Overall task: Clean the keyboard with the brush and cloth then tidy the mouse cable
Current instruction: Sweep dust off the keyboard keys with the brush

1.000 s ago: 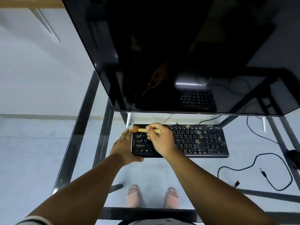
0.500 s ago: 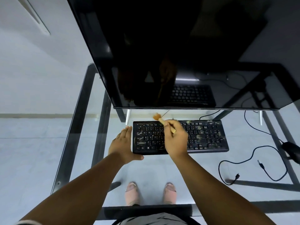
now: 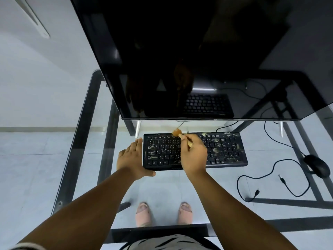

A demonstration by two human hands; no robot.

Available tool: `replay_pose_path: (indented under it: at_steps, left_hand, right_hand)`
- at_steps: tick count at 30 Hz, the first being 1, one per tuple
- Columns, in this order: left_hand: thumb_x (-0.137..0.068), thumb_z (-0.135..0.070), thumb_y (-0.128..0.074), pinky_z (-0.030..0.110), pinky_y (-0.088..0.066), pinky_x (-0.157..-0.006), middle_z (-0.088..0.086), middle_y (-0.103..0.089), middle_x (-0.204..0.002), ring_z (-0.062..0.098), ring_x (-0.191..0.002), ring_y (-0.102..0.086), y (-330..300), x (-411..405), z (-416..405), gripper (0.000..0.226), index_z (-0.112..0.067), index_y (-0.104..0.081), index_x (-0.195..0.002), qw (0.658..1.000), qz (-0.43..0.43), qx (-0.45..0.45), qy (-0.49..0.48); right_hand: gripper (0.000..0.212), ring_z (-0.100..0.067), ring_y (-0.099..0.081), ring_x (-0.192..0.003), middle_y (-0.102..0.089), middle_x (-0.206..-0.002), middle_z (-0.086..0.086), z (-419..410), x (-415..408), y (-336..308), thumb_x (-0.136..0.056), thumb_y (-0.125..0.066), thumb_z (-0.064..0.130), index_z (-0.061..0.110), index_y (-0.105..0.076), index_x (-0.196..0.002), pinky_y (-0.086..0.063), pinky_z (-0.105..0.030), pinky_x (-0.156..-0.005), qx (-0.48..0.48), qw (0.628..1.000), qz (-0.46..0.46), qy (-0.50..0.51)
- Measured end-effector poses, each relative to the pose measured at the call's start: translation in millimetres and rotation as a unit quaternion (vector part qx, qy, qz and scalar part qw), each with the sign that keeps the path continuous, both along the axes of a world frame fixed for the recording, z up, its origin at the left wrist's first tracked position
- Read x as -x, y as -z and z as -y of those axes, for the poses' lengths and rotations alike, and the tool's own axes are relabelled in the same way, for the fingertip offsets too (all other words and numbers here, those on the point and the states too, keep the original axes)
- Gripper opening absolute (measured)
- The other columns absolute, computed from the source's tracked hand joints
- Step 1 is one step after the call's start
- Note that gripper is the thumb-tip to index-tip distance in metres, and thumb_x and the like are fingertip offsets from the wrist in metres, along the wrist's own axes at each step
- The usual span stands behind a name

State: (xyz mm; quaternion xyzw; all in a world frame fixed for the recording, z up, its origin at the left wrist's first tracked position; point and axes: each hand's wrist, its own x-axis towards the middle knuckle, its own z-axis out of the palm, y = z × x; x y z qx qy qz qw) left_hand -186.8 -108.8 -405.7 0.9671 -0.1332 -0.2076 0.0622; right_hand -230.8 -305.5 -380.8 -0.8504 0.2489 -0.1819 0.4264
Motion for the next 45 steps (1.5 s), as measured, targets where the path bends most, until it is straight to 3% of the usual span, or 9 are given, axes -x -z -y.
replay_pose_path:
  at_steps: [4,8,13,17,21,33,37,41,45]
  left_hand:
    - [-0.058,-0.075,-0.071,0.037,-0.015,-0.119,-0.001,-0.005,-0.164,0.015,-0.149,-0.010,0,1,2,0.139,-0.017,0.010,-0.154,1.000,-0.001,-0.008,-0.002]
    - [-0.060,-0.076,-0.069,0.039,-0.013,-0.120,-0.001,-0.002,-0.164,0.016,-0.150,-0.009,-1,2,1,0.138,-0.017,0.012,-0.154,1.000,-0.008,-0.016,0.000]
    - [-0.062,-0.074,-0.069,0.041,-0.011,-0.121,-0.001,0.001,-0.164,0.016,-0.150,-0.007,-1,4,2,0.136,-0.017,0.013,-0.154,1.000,-0.014,-0.010,-0.003]
    - [-0.062,-0.073,-0.070,0.043,-0.007,-0.121,-0.002,0.006,-0.164,0.015,-0.150,-0.004,-2,7,4,0.137,-0.018,0.014,-0.153,1.000,-0.018,0.000,-0.020]
    - [-0.056,-0.078,-0.069,0.043,-0.002,-0.121,-0.003,0.012,-0.163,0.014,-0.150,0.000,-3,8,6,0.142,-0.019,0.016,-0.153,0.999,0.003,0.023,-0.028]
    - [-0.058,-0.077,-0.067,0.041,0.004,-0.121,-0.003,0.015,-0.162,0.016,-0.149,0.013,-5,10,70,0.140,-0.019,0.018,-0.152,0.999,0.025,0.028,0.036]
    - [-0.060,-0.079,-0.064,0.043,0.004,-0.121,-0.004,0.019,-0.162,0.015,-0.149,0.015,-4,14,82,0.137,-0.018,0.018,-0.152,0.998,0.022,0.018,0.053]
    - [-0.063,-0.079,-0.063,0.043,0.006,-0.120,-0.002,0.016,-0.162,0.016,-0.149,0.014,-8,14,94,0.134,-0.017,0.014,-0.153,0.998,0.026,0.019,0.052]
    - [-0.064,-0.079,-0.062,0.043,0.004,-0.121,-0.002,0.016,-0.162,0.016,-0.149,0.013,-9,15,103,0.133,-0.016,0.014,-0.154,0.998,0.022,0.014,0.053]
  right_hand:
    - [0.009,-0.004,-0.053,-0.049,-0.067,-0.068,0.008,-1,5,-1,-0.088,-0.070,0.017,0.018,-0.072,-0.096,-0.040,-0.018,-0.047,-0.063,0.985,-0.051,-0.154]
    - [0.004,-0.009,-0.051,-0.044,-0.061,-0.058,0.008,8,8,-1,-0.090,-0.066,0.018,0.015,-0.068,-0.088,-0.037,-0.024,-0.042,0.000,1.000,-0.011,0.013]
    - [0.008,-0.026,-0.066,-0.056,-0.070,-0.066,0.001,17,15,2,-0.090,-0.067,0.017,0.024,-0.069,-0.090,-0.055,-0.044,-0.050,-0.080,0.993,-0.045,-0.070]
    - [0.002,-0.021,-0.062,-0.055,-0.066,-0.065,0.006,35,20,1,-0.091,-0.065,0.018,0.019,-0.066,-0.091,-0.053,-0.041,-0.052,-0.056,0.995,0.003,0.078]
    - [0.006,-0.025,-0.068,-0.066,-0.072,-0.074,0.001,44,24,3,-0.089,-0.069,0.017,0.020,-0.070,-0.094,-0.054,-0.038,-0.060,-0.125,0.991,-0.031,-0.029]
    - [0.013,-0.004,-0.061,-0.064,-0.068,-0.079,0.002,80,24,-4,-0.095,-0.060,0.019,0.011,-0.065,-0.105,-0.043,-0.015,-0.055,-0.091,0.993,-0.007,0.078]
    - [0.007,-0.023,-0.065,-0.062,-0.071,-0.071,-0.003,88,32,-2,-0.092,-0.061,0.014,0.015,-0.068,-0.096,-0.051,-0.036,-0.058,-0.124,0.991,-0.050,-0.020]
    - [0.006,-0.019,-0.064,-0.060,-0.067,-0.068,0.005,103,38,-3,-0.092,-0.060,0.013,0.015,-0.066,-0.094,-0.050,-0.034,-0.058,-0.100,0.992,-0.005,0.083]
    - [0.012,-0.029,-0.065,-0.061,-0.070,-0.068,-0.001,109,41,-1,-0.089,-0.060,0.010,0.018,-0.068,-0.087,-0.054,-0.042,-0.059,-0.130,0.990,-0.057,-0.010]
